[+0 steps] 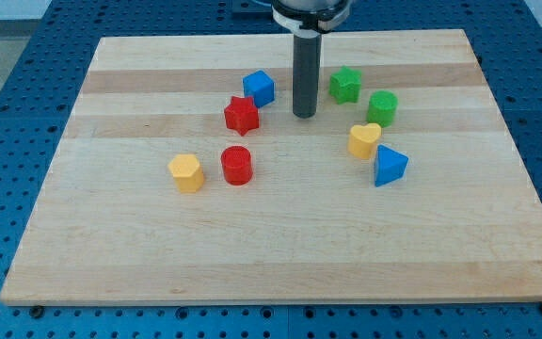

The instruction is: Move the red star diagonally to the red circle

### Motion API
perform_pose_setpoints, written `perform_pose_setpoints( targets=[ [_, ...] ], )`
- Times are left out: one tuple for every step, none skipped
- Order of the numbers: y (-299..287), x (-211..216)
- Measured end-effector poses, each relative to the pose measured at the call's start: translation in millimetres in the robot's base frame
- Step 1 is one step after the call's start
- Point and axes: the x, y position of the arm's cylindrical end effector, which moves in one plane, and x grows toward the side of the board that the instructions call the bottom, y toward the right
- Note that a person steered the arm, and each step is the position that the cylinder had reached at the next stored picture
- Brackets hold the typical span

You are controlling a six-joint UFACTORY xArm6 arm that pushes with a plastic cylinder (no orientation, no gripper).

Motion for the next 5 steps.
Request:
perform_pose_setpoints(
  targets=[
    [-10, 17],
    [-10, 30],
    [-20, 30],
    [-48, 30],
    [-67, 30]
  ],
)
